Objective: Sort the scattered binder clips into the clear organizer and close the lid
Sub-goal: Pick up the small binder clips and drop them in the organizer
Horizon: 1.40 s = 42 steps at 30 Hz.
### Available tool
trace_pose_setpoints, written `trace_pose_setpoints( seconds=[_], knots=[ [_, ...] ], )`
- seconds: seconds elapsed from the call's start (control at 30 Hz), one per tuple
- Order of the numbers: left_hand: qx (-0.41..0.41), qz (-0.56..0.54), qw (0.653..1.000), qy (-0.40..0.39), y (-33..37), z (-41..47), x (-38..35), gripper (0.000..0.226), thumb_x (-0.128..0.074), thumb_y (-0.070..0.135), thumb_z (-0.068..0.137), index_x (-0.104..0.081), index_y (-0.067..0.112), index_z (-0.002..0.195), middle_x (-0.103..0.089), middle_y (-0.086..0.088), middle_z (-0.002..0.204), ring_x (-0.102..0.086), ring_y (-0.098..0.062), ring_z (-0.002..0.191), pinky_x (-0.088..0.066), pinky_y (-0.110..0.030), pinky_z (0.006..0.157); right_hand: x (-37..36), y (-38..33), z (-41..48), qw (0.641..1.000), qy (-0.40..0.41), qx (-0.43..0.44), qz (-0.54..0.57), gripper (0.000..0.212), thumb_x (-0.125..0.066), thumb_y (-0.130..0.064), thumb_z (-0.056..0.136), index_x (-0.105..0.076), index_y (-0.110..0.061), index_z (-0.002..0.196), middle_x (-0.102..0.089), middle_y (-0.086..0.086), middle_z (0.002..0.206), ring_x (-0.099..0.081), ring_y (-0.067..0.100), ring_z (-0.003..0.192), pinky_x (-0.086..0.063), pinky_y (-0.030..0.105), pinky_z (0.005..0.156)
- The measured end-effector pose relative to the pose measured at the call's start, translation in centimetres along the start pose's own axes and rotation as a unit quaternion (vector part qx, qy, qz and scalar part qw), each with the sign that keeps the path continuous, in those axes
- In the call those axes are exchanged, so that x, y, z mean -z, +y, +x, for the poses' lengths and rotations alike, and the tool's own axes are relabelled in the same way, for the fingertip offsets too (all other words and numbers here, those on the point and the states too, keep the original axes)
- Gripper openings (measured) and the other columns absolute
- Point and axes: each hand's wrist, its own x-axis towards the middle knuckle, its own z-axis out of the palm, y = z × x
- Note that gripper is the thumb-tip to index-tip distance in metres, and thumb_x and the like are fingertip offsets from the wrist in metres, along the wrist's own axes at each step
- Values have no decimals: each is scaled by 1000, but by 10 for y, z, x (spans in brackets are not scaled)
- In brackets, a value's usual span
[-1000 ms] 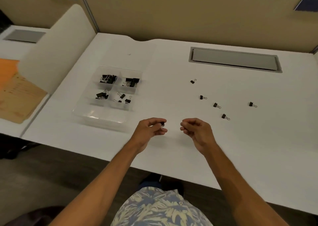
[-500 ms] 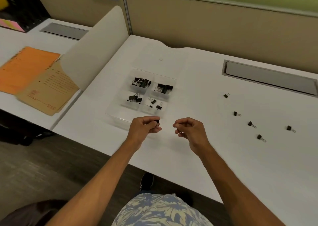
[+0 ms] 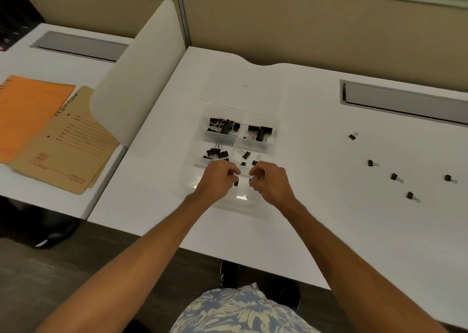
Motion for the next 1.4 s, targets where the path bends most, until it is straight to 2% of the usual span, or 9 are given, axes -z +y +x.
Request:
trace_pose_setpoints(
  seconds=[0.17,0.3,0.47,0.63,0.77,0.97,1.13,1.27,1.4],
  knots=[
    [-76,130,985,-80,0,16,1,19,-67,-1,84,-74,10,98,-74,-6,95,-68,-19,86,-55,-30,80,-13,-8,9,989,-53,35,-132,24,-59,8,79,-74,-8,88,-72,6,91,-65,20,83,-53,30,73],
    [-104,196,968,-115,0,20,3,24,-65,0,83,-72,14,101,-74,-4,94,-67,-22,87,-56,-38,80,-20,-9,13,980,-71,30,-185,22,-64,5,79,-73,-10,92,-73,5,96,-66,23,89,-52,31,76],
    [-112,185,969,-120,-4,21,5,22,-70,6,81,-67,14,102,-74,-3,85,-68,-20,83,-56,-40,79,-22,-6,15,976,-83,21,-201,26,-61,6,80,-70,-11,96,-72,7,101,-67,25,93,-54,35,78],
    [-103,159,975,-119,0,25,8,25,-71,6,84,-67,11,108,-72,-6,94,-68,-21,83,-56,-33,72,-20,-5,15,971,-102,20,-217,36,-60,8,83,-66,-9,114,-69,12,114,-65,28,102,-54,39,89],
    [-84,137,985,-68,0,26,8,25,-66,7,89,-65,14,112,-73,-5,95,-67,-19,83,-57,-37,75,-10,-8,8,975,-67,43,-206,38,-64,5,83,-64,-7,119,-66,13,119,-65,29,101,-53,36,85],
    [-99,106,989,8,20,21,-4,14,-63,21,91,-71,20,103,-74,5,92,-67,-13,83,-54,-31,75,19,1,-17,988,52,64,-128,22,-55,-12,95,-67,-16,114,-68,3,114,-65,20,95,-53,34,81],
    [-132,35,991,5,52,11,-36,18,-59,20,92,-68,20,107,-70,7,99,-64,-9,79,-54,-32,77,60,42,-48,986,121,38,-106,19,-56,-15,95,-67,-19,111,-67,0,111,-64,14,86,-52,29,79],
    [-162,-6,987,-12,77,-2,-71,24,-60,20,92,-63,22,116,-63,6,111,-59,-7,92,-49,-25,81,102,82,-79,985,148,-1,-94,18,-58,-14,94,-67,-18,109,-66,1,109,-64,15,83,-54,36,77],
    [-183,-13,983,-22,111,-18,-109,25,-60,20,91,-62,24,116,-61,8,114,-59,-7,94,-51,-31,84,144,123,-115,981,171,-26,-81,19,-57,-13,93,-66,-18,109,-66,-1,109,-64,15,82,-55,38,76]
  ],
)
